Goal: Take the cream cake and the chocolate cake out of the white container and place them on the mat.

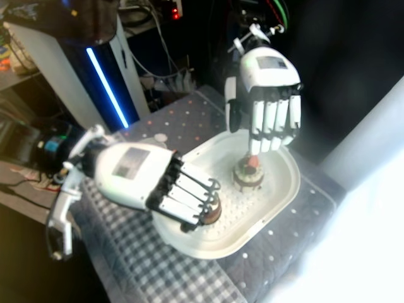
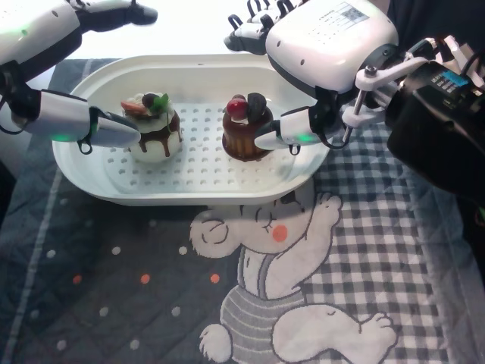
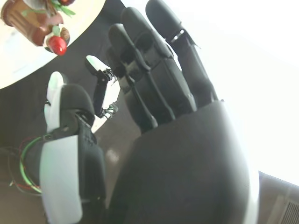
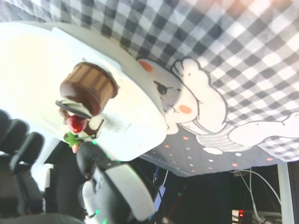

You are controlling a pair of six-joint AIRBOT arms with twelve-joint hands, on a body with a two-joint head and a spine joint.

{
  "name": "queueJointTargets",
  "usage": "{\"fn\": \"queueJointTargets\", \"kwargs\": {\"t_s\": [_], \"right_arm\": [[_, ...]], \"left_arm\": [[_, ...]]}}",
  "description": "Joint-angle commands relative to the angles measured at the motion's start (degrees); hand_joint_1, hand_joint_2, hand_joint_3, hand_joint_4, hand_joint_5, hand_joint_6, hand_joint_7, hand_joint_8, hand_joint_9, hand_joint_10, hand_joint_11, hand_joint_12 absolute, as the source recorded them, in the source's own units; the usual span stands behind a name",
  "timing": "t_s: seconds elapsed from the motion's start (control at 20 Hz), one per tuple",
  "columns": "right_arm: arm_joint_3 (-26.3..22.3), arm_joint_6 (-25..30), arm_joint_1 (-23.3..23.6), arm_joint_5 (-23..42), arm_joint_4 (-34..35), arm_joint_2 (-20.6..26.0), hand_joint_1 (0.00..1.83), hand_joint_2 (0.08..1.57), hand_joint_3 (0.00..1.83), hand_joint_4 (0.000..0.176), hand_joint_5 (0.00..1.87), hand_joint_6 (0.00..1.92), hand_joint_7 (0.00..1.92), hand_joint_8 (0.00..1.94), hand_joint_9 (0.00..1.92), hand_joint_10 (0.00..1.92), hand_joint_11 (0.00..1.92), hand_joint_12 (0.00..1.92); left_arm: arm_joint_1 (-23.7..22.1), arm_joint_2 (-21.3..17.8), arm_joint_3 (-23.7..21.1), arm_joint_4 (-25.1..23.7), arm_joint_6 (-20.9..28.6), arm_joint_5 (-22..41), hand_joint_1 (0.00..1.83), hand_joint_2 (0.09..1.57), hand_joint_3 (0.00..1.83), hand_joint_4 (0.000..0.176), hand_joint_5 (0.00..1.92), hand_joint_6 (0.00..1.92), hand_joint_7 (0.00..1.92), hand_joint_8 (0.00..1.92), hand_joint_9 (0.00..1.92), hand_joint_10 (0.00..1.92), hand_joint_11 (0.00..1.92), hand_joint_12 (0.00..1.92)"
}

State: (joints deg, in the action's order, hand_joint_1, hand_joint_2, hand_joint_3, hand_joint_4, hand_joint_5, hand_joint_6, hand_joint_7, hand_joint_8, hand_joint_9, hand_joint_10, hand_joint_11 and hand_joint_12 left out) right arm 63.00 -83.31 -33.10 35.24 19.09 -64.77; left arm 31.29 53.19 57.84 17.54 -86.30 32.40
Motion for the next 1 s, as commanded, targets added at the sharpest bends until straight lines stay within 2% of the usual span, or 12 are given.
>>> {"fn": "queueJointTargets", "kwargs": {"t_s": [0.0, 0.2, 0.3, 0.4, 0.5, 0.65, 0.85, 0.95], "right_arm": [[0.18, -0.17, 0.87, 6.65, -0.96, -0.14, 0.91, 0.85, 0.0, 0.0, 0.48, 0.01, 0.47, 0.01, 0.45, 0.09, 0.0, 1.21], [0.73, -0.17, 0.87, 6.04, -0.87, -0.86, 0.9, 0.85, 0.0, 0.0, 0.46, 0.0, 0.46, 0.0, 0.45, 0.07, 0.0, 1.21], [1.82, -0.17, 0.87, 4.67, -0.77, -2.14, 0.87, 0.84, 0.0, 0.0, 0.45, 0.0, 0.45, 0.0, 0.44, 0.04, 0.0, 1.17], [2.92, -0.17, 0.87, 3.01, -0.61, -3.52, 0.91, 0.84, 0.0, 0.0, 0.43, 0.0, 0.4, 0.0, 0.39, 0.01, 0.0, 1.07], [3.4, -0.41, 0.87, 2.19, -0.06, -4.09, 0.93, 0.84, 0.0, 0.0, 0.43, 0.0, 0.39, 0.0, 0.4, 0.01, 0.01, 1.11], [3.93, -5.64, 0.87, 0.65, 3.76, -4.72, 0.95, 0.85, 0.01, 0.0, 0.45, 0.0, 0.44, 0.01, 0.47, 0.02, 0.05, 1.18], [6.02, -5.87, 0.87, -1.41, 5.57, -6.03, 0.97, 0.87, 0.0, 0.0, 0.51, 0.01, 0.51, 0.01, 0.53, 0.03, 0.03, 1.34], [6.66, -5.87, 0.87, -1.99, 5.99, -6.5, 0.96, 0.87, 0.0, 0.0, 0.52, 0.01, 0.52, 0.01, 0.53, 0.03, 0.02, 1.35]], "left_arm": [[-0.45, 0.19, 0.21, -0.72, 0.02, 6.79, 0.81, 0.89, 0.01, 0.016, 0.25, 0.01, 0.24, 0.0, 0.2, 0.16, 0.0, 1.07], [-0.97, 1.05, 1.09, -0.91, -0.01, 4.62, 0.82, 0.9, 0.0, 0.016, 0.25, 0.0, 0.23, 0.0, 0.21, 0.09, 0.0, 1.05], [-1.66, 1.64, 1.89, -1.23, -0.02, 2.42, 0.82, 0.9, 0.0, 0.0, 0.28, 0.01, 0.26, 0.01, 0.25, 0.08, 0.0, 1.09], [-1.82, 2.53, 2.92, -1.25, -0.02, 0.28, 0.88, 0.9, 0.0, 0.0, 0.31, 0.01, 0.3, 0.01, 0.28, 0.07, 0.0, 1.1], [-2.03, 3.4, 3.79, -1.25, -0.01, -1.3, 0.91, 0.9, 0.0, 0.0, 0.33, 0.02, 0.32, 0.01, 0.31, 0.07, 0.0, 1.14], [-2.23, 5.2, 5.62, -1.14, 0.0, -4.2, 0.9, 0.89, 0.0, 0.0, 0.35, 0.01, 0.32, 0.01, 0.32, 0.05, 0.0, 1.14], [-2.38, 7.49, 8.23, -0.05, 0.01, -6.81, 0.86, 0.89, 0.0, 0.0, 0.34, 0.0, 0.34, 0.0, 0.35, 0.05, 0.0, 1.13], [-2.42, 8.36, 9.28, 0.46, 0.01, -7.56, 0.84, 0.89, 0.0, 0.0, 0.34, 0.0, 0.35, 0.01, 0.37, 0.04, 0.0, 1.16]]}}
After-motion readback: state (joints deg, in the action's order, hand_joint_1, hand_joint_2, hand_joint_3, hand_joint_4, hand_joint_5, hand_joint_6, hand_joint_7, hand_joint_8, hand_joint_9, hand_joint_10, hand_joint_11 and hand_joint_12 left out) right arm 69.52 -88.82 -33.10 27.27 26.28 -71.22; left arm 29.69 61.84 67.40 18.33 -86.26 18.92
